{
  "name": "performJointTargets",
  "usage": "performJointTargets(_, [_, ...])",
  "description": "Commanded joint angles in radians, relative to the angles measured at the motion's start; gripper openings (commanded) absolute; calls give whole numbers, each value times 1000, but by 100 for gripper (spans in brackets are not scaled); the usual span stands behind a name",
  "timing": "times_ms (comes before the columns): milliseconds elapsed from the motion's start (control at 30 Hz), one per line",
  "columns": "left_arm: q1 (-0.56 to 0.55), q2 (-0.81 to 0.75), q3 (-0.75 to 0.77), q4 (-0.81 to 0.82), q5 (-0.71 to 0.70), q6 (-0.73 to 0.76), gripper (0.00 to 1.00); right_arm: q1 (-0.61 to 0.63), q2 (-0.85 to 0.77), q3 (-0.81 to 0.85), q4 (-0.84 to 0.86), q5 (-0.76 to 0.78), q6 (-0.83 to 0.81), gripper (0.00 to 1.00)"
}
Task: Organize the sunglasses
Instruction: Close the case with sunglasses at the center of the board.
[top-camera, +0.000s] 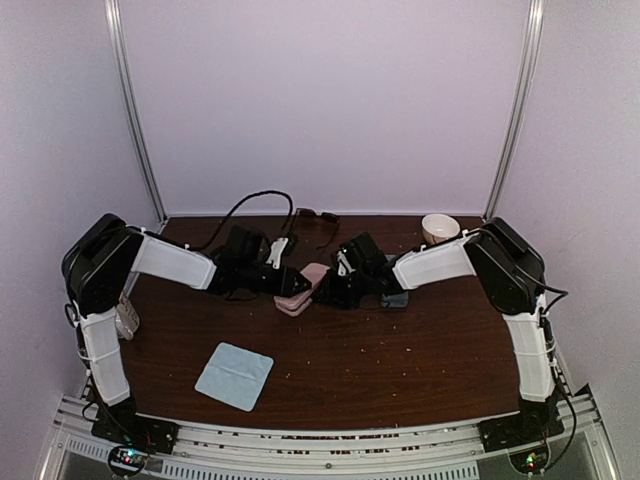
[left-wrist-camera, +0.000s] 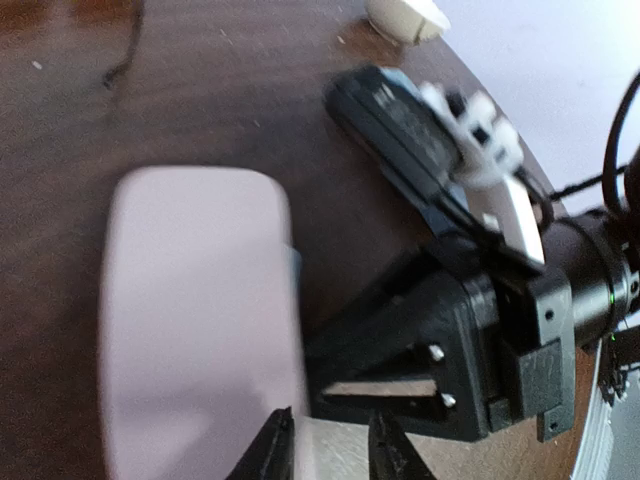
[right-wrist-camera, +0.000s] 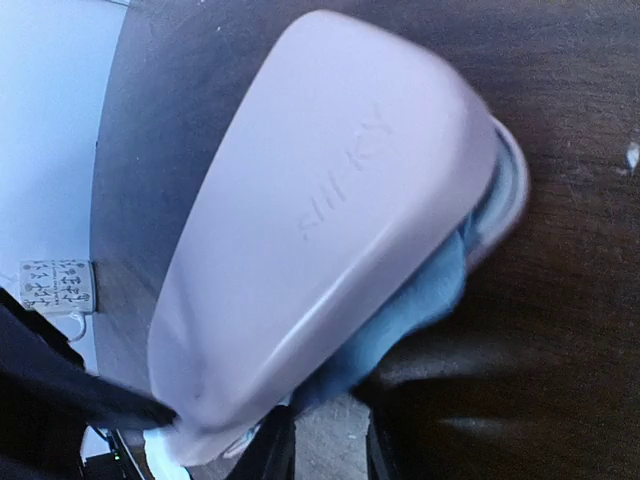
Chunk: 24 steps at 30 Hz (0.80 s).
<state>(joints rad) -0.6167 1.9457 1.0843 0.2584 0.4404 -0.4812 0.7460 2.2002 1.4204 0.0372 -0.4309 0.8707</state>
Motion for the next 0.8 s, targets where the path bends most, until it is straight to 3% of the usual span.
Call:
performJointTargets(0, [-55, 39, -25, -53, 116, -24, 29, 9, 26, 30, 52, -2, -7, 26])
performJointTargets(433, [-57, -68, -67, -42, 92, -34, 30, -1, -22, -29, 54, 11, -25, 26])
performJointTargets(767, [-58, -234, -133, -136, -61, 54, 35, -11, -113, -57, -31, 53, -88, 26])
